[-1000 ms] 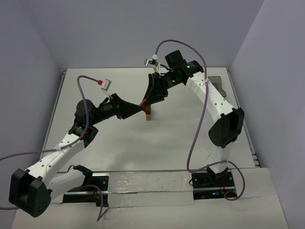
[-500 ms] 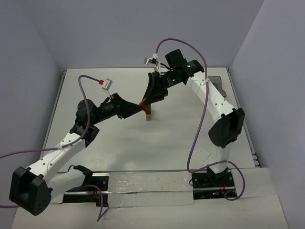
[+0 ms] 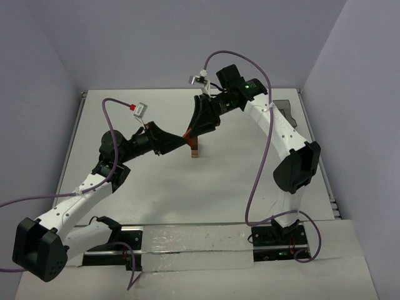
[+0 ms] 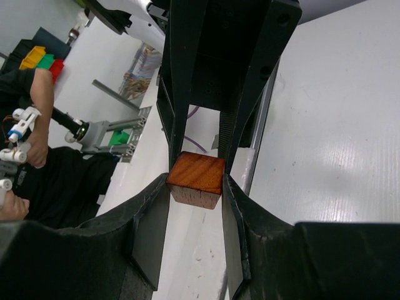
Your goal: Build the wood block tower
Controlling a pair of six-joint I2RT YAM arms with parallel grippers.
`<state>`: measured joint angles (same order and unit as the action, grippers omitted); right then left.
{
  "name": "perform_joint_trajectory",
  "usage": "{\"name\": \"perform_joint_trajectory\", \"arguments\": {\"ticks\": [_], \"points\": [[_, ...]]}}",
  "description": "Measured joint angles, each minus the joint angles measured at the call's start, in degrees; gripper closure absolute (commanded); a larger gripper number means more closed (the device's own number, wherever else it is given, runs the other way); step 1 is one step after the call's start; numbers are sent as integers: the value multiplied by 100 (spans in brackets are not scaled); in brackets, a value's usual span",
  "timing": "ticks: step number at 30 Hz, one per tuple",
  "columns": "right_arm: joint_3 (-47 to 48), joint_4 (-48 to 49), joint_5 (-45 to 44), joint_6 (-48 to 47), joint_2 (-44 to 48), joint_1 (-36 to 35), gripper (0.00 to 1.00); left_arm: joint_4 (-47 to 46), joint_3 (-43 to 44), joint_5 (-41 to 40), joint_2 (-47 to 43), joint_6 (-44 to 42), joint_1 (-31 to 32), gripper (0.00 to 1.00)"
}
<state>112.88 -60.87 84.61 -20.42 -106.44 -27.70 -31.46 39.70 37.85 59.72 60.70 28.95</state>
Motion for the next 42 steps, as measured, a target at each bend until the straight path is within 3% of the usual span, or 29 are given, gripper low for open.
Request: {"name": "perform_joint_trajectory", "arguments": {"ticks": [1, 5, 8, 13, 15, 17, 20, 22, 26, 30, 37, 42], "points": [[0, 4, 1, 21, -2, 0, 97, -3, 0, 2, 0, -2, 0, 72], [0, 97, 1, 175, -8, -5, 50, -9, 2, 6, 0, -23, -2, 90], [0, 179, 1, 305, -10, -13, 29, -7, 0, 6, -2, -102, 0, 99], [-80, 707, 8, 688, -2, -57, 24, 180, -2, 19, -68, -370, 11, 100], [-553, 1618, -194, 1371, 157, -47, 8, 409, -2, 38, -139, -580, 9, 100], [-1390, 2880, -590, 2575, 465, 41, 0, 753, 7, 32, -213, -823, 9, 100], [-2214, 4212, -1256, 3904, 793, 446, 0, 1650, 204, -45, -233, -1288, 9, 100], [-2191, 4407, -1891, 4102, 859, 850, 0, 2449, 503, -249, -213, -1630, 9, 100], [-1981, 4235, -3756, 3779, 1224, 1470, 0, 3822, 1294, -1117, -5, -2093, 30, 100], [-1974, 3995, -5146, 3254, 1908, 1495, 0, 4647, 1847, -2101, 304, -2272, 198, 100], [-2048, 3874, -6402, 2620, 2562, 1423, 0, 6078, 3373, -3299, 1835, -2604, 658, 100], [-2141, 3595, -6951, 2368, 2510, 1423, 0, 6690, 3962, -3598, 2721, -2697, 682, 100]]}}
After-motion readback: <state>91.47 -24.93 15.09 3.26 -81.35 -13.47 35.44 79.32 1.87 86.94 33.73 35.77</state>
